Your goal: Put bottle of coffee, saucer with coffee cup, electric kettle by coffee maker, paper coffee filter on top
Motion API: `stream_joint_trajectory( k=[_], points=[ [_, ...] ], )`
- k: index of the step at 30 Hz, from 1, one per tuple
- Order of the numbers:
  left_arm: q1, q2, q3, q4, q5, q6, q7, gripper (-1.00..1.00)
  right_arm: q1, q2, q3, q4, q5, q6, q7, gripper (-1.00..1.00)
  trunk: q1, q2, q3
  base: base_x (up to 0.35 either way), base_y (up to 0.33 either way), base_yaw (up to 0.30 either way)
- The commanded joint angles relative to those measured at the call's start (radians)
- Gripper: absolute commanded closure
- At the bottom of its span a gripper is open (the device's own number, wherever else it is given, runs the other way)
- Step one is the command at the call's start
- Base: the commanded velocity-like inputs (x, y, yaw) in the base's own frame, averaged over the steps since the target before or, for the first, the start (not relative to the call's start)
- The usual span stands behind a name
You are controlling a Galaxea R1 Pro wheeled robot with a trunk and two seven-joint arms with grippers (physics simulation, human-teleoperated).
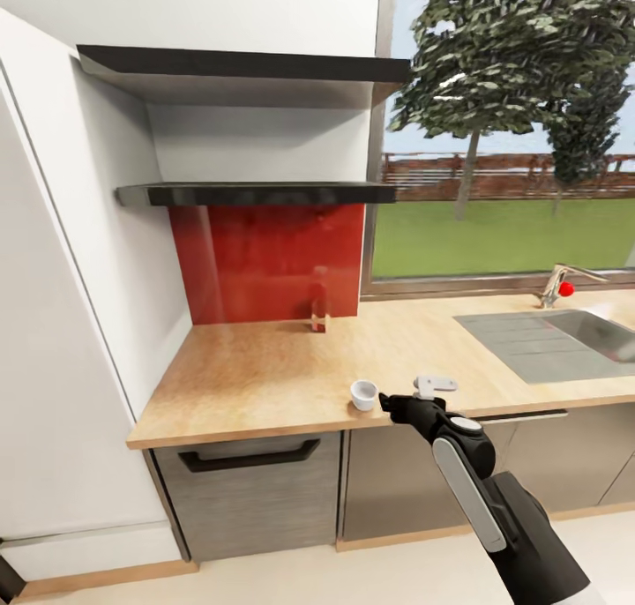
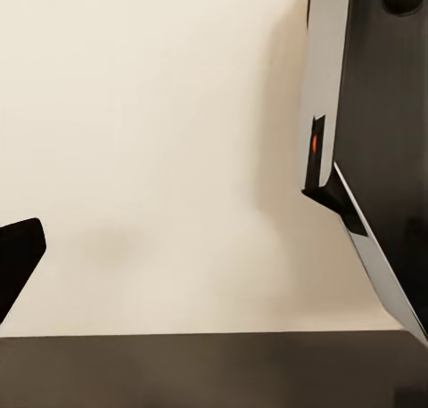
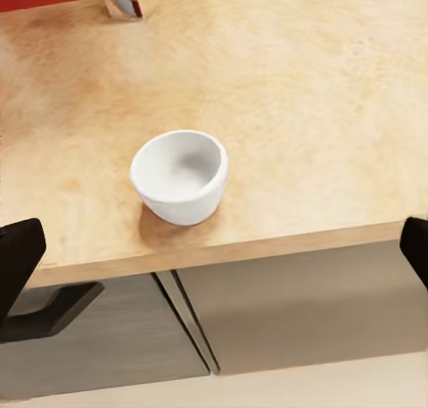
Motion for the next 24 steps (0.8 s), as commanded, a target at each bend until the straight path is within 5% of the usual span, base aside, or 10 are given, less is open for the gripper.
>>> stream_joint_trajectory(
  k=[1, 8, 24],
  points=[
    [0.0, 0.0, 0.008, -0.002, -0.009, -0.001, -0.004, -1.0, -0.001, -0.001, 0.002, -0.001, -0.01, 0.01, -0.01, -1.0, 0.001, -0.001, -0.001, 0.279, 0.196, 0.0],
    [0.0, 0.0, 0.01, -0.001, -0.009, -0.001, -0.003, -1.0, -0.002, 0.0, 0.002, -0.001, -0.009, 0.048, -0.01, -1.0, 0.001, -0.001, -0.001, 0.228, 0.183, 0.0],
    [-0.001, -0.003, 0.007, -0.001, -0.012, -0.001, -0.002, -1.0, -0.001, -0.002, 0.001, 0.001, -0.002, 0.051, -0.01, -1.0, 0.001, -0.001, -0.001, 0.049, 0.011, 0.0]
  ],
)
